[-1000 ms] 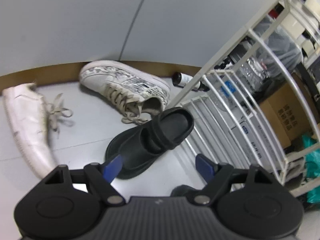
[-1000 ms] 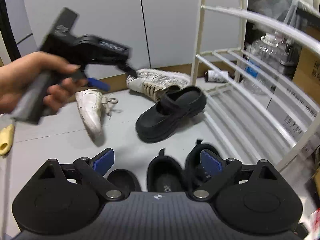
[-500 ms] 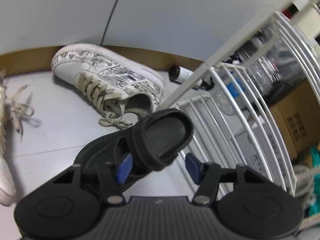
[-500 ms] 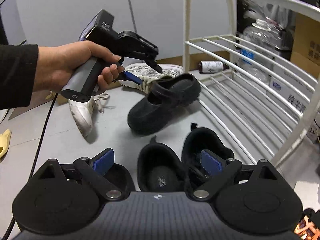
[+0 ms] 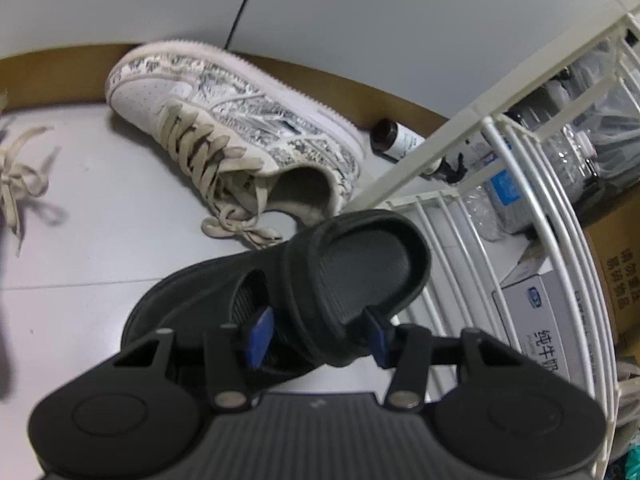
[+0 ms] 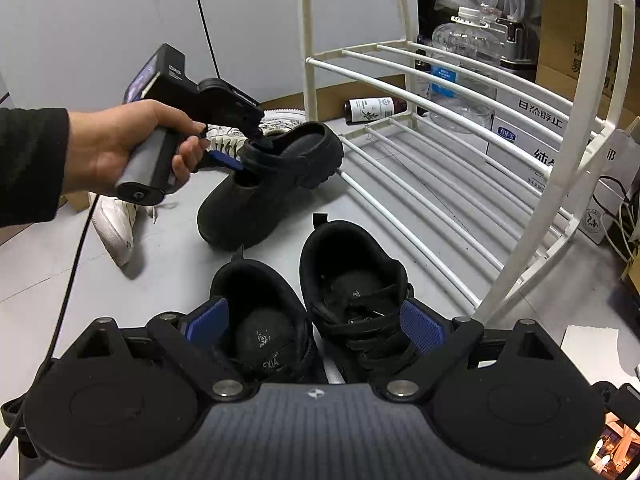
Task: Organize scattered shoes
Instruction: 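Close the left tool on the black strapped clog's heel, then lift and carry the black strapped clog toward the clog row with the left tool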
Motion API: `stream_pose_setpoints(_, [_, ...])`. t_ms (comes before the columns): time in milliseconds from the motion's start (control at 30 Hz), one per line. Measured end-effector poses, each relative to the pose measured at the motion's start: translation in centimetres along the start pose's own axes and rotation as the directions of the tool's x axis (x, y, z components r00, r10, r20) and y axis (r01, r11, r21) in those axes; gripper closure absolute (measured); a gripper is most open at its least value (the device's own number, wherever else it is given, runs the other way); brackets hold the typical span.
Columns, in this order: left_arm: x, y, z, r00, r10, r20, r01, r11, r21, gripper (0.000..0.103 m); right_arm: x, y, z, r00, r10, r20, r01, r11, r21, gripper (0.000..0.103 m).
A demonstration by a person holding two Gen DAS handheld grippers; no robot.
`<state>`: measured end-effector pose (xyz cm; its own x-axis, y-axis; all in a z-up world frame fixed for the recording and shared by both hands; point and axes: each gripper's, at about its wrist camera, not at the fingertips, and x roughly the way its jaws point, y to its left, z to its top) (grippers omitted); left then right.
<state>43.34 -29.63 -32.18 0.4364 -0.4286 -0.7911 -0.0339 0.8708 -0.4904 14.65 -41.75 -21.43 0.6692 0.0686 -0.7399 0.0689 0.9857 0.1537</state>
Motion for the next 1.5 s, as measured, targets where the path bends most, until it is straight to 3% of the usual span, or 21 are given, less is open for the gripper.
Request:
stream_pose_setpoints(233, [0.4,0.4,0.3,1.000,0.001,0.012,-0.001,0.998,-0.057,0.066,0.8,0.3,-0.4,1.000,-0.007,-0.020,0.007,1.000,-0.001,0.007])
stream_pose_setpoints(500, [-3.3,-0.2,1.2,0.999,-0.024,0.022,0.023,0.998,0.051,0.070,0.7,0.9,-0.4,1.000,-0.003,-0.007,0.003,1.000,0.003,0.007])
stream_pose_setpoints(767, [-7.1,1.3,0.7,0.999,-0.048,0.021,0.046,0.995,0.090,0.070,0.2,2.1,-0.7,1.000,0.004,-0.002,-0.004,1.000,0.003,0.007])
stream_pose_setpoints(1067, [-15.5,7.3,0.2,0.997,-0.054,0.050,0.048,0.992,0.113,0.070,0.2,4.5,-1.0,1.000,0.021,-0.024,-0.022,0.999,-0.049,0.007])
stream_pose_setpoints(1500, [-27.4,17.3,0.0,0.991,0.006,0.133,-0.012,0.999,0.045,0.070,0.0,9.3,-1.7,0.991,0.124,-0.052,-0.131,0.981,-0.147,0.007])
